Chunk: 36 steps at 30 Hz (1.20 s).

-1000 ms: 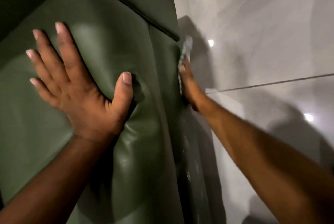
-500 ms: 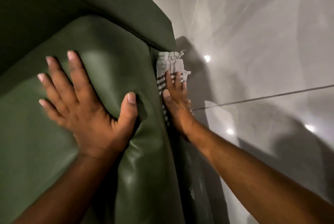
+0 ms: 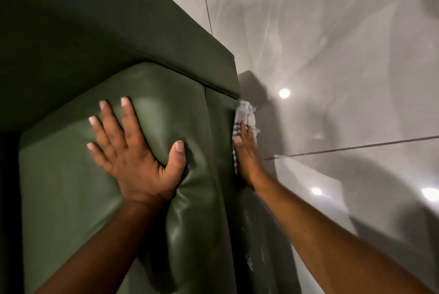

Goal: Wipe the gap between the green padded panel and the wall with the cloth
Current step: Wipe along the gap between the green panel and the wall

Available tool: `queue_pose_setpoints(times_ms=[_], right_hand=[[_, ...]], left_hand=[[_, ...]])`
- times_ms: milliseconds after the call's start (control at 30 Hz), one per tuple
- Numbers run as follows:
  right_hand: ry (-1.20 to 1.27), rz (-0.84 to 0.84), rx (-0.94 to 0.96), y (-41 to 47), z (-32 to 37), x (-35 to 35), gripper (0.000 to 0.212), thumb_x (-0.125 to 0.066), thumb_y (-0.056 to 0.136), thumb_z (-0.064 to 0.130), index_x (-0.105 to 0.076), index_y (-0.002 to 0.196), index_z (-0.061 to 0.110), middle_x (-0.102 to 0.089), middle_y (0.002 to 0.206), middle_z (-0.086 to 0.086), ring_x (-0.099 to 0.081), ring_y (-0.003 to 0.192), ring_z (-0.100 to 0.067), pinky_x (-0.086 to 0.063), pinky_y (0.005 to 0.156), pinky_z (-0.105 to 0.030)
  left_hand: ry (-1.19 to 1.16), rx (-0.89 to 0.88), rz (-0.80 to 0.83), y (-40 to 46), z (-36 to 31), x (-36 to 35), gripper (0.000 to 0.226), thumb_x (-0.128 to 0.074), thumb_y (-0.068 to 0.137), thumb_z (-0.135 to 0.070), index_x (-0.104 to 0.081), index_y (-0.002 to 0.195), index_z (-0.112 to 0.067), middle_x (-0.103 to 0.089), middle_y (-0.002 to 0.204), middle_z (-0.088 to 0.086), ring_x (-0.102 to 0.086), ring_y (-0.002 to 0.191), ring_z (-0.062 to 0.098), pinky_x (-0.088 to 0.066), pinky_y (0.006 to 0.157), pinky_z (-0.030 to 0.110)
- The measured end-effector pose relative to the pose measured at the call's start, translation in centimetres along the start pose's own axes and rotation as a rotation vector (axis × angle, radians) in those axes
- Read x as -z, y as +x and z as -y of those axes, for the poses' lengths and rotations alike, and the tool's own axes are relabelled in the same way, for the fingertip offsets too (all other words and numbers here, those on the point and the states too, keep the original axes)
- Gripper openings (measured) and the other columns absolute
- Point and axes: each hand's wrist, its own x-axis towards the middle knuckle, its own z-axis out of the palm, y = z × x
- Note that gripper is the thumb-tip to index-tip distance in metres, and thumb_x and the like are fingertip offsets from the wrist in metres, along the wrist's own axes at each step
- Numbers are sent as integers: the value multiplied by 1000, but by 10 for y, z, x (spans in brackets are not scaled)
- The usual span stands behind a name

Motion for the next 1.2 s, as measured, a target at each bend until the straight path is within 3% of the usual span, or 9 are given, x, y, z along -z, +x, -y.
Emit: queue_pose_setpoints(times_ms=[200,300,367,467,600,800,867,1067,1200], right_hand=[[93,96,-118,-114,-69,10,52,-27,102,38,-3,148,32,5,164,0,6,150,-14,0,124,-41],[169,82,-201,-164,-105,14,53,-27,105,24,-3,152,24,2,164,0,2,148,-9,-1,122,-32],[172,88,-222,-195,-125,14,53,-27,104,30,-3,150,27,2,164,0,1,149,-12,-2,123,-35],[120,84,-214,-244,-141,7,48,-25,100,42,-1,142,41,5,163,5,4,147,-8,0,123,-38],[33,25,-91,-274,-143,-8,49,-26,100,40,6,138,43,13,159,11,15,147,-11,8,122,-39],[-145,31,318,-211,-110,-19,59,-11,81,80,-2,135,60,18,152,20,24,145,-11,14,118,-41],[-146,-5,367,-175,-93,-17,70,-5,77,83,1,137,49,14,151,17,17,146,-15,15,116,-35],[88,-8,65,-129,-101,7,53,-21,102,39,-3,151,28,2,164,0,1,151,-18,1,124,-46],[153,-11,-72,-191,-141,3,62,-28,91,49,-3,146,37,3,164,2,2,151,-16,-1,123,-40]], left_hand=[[-27,58,171,-3,-13,27,101,-32,76,-79,-6,159,-28,-2,170,7,1,156,32,-1,122,61],[-55,9,347,-70,-1,61,94,-27,79,-81,6,157,-40,12,169,-5,13,156,16,6,125,46],[-18,-31,424,-126,16,81,89,-25,80,-80,9,154,-45,13,168,-11,16,154,8,6,126,44],[-10,-40,344,-159,29,80,90,-29,82,-74,-2,158,-35,3,170,-2,9,157,18,-1,126,50],[5,-49,190,-160,26,57,91,-30,83,-70,-11,159,-24,-8,169,9,-1,157,30,-4,124,57],[13,-79,73,-165,36,36,91,-29,84,-71,-9,160,-23,-7,169,11,-1,157,33,0,123,57],[3,-81,46,-165,37,34,92,-29,85,-71,-11,159,-21,-9,169,12,-3,156,34,-1,122,57],[-7,-89,24,-164,37,32,92,-28,85,-71,-13,159,-19,-11,169,12,-5,156,34,-2,122,58],[4,-89,13,-164,37,30,92,-28,86,-71,-14,159,-18,-12,168,14,-7,156,35,-2,122,58]])
